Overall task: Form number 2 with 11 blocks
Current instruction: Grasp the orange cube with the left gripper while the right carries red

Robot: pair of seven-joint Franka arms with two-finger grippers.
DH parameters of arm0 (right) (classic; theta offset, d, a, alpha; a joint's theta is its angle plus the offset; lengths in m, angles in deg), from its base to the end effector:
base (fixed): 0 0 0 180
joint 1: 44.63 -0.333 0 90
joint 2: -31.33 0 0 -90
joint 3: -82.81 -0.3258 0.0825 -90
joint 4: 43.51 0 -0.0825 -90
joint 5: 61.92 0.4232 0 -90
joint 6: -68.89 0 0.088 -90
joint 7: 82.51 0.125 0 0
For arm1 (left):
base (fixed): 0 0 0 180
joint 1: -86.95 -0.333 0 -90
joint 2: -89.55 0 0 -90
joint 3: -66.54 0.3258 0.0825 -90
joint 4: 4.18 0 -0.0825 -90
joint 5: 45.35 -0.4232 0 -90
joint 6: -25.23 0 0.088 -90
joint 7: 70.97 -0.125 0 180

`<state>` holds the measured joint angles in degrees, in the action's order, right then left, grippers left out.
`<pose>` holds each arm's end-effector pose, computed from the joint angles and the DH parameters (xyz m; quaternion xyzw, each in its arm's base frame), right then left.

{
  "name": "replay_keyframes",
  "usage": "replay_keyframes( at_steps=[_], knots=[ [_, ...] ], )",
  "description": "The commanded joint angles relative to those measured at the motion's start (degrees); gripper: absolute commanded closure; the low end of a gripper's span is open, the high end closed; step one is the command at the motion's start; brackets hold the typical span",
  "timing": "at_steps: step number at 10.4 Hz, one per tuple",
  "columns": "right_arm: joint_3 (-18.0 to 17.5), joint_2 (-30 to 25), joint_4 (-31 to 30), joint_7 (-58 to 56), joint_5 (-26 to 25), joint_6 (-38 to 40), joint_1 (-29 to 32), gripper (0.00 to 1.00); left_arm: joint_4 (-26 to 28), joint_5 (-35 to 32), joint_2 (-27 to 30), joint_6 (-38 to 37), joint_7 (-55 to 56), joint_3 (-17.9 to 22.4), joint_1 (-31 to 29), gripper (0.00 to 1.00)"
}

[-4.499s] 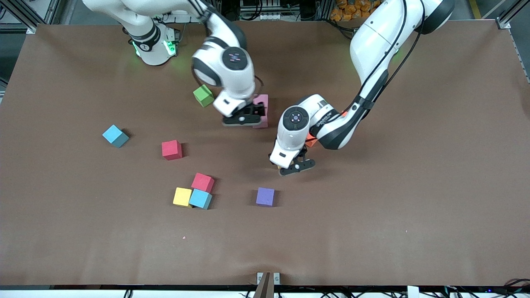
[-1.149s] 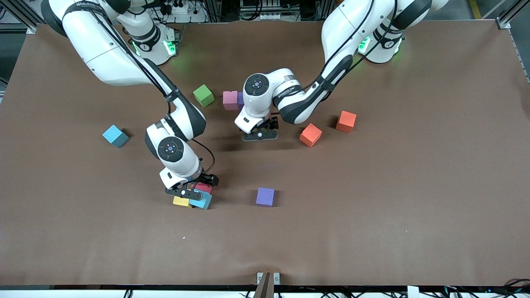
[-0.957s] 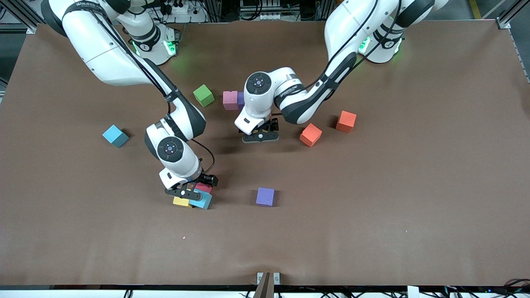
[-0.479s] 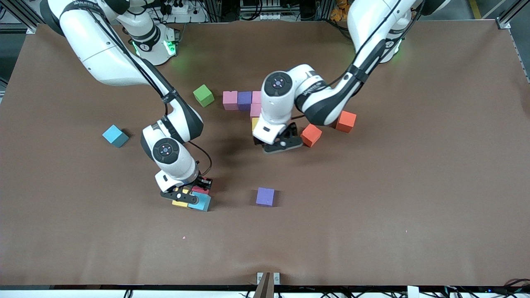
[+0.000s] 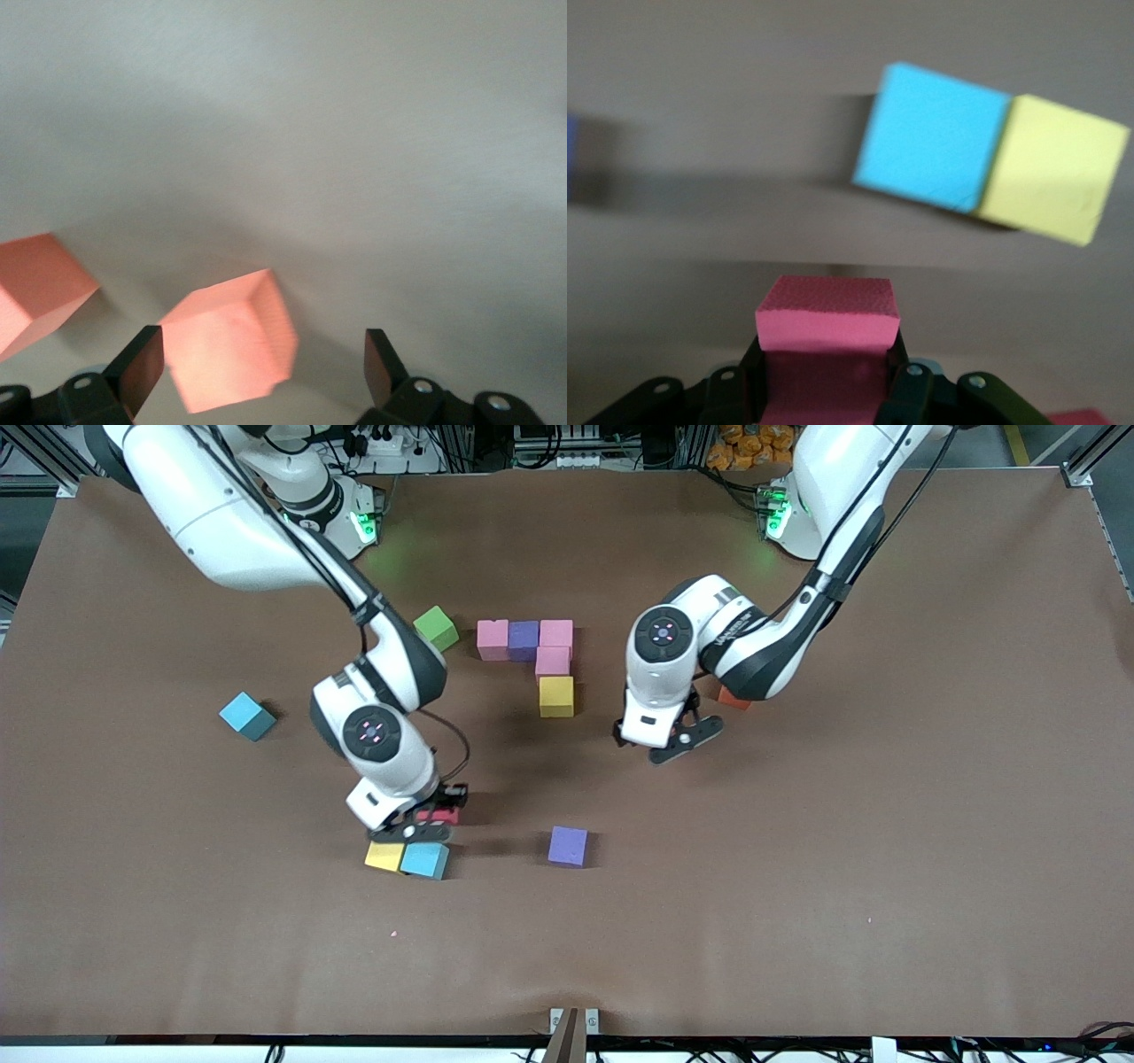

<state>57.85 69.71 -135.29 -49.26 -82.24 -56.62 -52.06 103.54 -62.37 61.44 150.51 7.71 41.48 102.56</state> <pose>0.6422 0.3446 0.2311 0.9984 0.0560 0.0029 0.0105 0.5080 -0.4062 0.2231 -0.9660 -0.2506 0.0196 0.0601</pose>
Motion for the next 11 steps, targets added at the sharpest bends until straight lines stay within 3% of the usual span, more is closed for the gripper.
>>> replay_keyframes(
  at_steps=[1,6,10,11],
  knots=[
    [-4.47,-3.83,-5.76,-7.45,-2.87,1.15,0.49,0.63,8.81,1.46,3.32,5.64,6.62,-0.87,-1.54,0.0],
    [-11.15,-7.43,-14.73,-38.22,-4.11,1.15,1.01,0.63,13.57,0.85,2.8,12.69,19.38,-0.52,-2.24,0.0],
    [-11.95,-6.73,-16.92,-51.69,-10.17,0.01,-0.92,0.64,13.4,0.41,0.95,15.42,26.6,-0.43,-2.86,0.0],
    [-12.04,-6.47,-17.9,-52.49,-13.75,-1.04,-1.01,0.64,13.14,0.32,0.69,15.51,26.87,-0.35,-2.77,0.0]
  ],
)
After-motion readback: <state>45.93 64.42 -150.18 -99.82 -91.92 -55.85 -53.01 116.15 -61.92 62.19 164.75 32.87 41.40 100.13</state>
